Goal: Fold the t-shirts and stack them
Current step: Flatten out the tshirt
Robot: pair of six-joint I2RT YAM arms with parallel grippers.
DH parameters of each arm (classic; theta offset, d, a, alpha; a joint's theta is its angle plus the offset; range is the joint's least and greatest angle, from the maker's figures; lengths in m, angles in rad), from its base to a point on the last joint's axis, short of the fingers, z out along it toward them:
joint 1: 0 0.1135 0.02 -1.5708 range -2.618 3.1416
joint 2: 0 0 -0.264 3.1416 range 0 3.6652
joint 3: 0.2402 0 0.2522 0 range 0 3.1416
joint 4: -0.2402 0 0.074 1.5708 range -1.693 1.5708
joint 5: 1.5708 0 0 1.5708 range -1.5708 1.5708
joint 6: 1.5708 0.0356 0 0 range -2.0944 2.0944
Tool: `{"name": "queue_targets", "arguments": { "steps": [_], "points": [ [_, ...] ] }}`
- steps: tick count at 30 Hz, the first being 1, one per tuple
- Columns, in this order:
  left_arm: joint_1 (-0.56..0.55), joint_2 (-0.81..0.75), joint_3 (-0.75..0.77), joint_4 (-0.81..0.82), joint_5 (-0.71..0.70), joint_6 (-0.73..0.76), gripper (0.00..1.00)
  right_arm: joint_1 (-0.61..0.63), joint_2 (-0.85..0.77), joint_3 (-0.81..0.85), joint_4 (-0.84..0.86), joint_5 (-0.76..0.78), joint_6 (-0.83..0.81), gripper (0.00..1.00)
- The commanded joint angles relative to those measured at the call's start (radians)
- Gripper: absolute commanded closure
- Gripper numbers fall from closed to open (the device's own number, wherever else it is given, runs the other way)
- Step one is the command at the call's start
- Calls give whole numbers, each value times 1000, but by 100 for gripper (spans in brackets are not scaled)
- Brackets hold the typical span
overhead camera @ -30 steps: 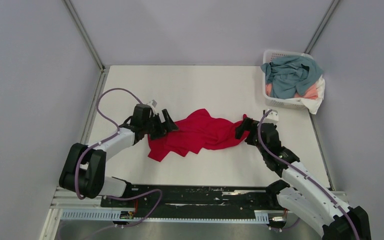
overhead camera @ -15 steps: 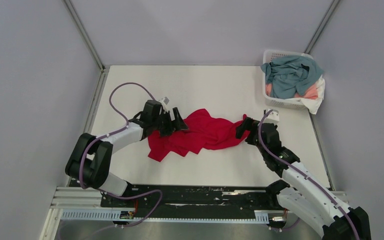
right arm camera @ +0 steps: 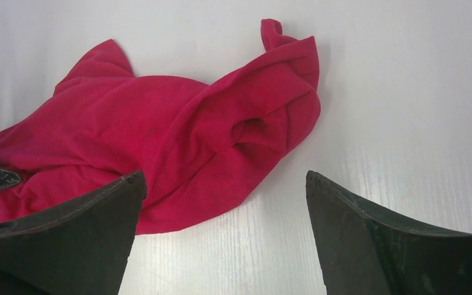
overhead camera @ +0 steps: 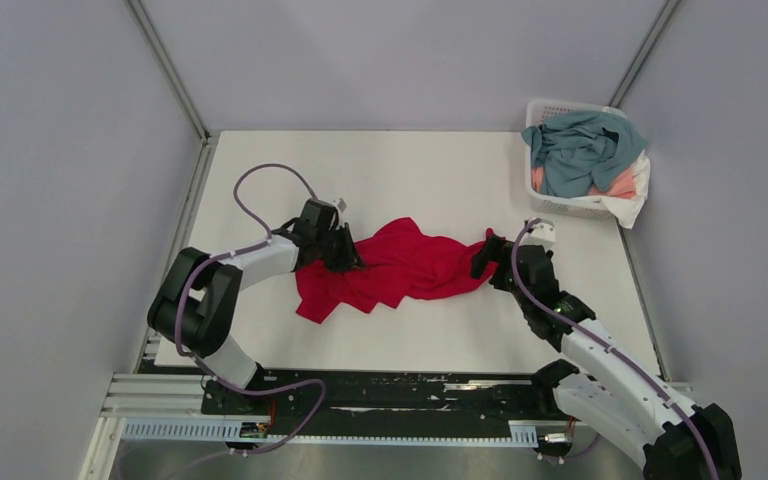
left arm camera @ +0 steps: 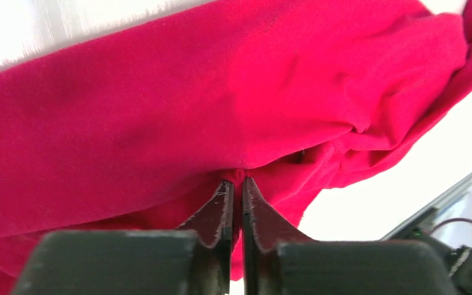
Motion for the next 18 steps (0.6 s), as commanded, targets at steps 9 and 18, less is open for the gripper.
{"name": "queue_targets", "arguments": {
  "steps": [9,18],
  "points": [
    [-10,-364,-47,-38,-179,-25,100,1,75,40,-36,153,63,0],
    [-7,-738,-134,-194,-474,-65,100,-7,179,73,-56,132,111,0]
  ]
}}
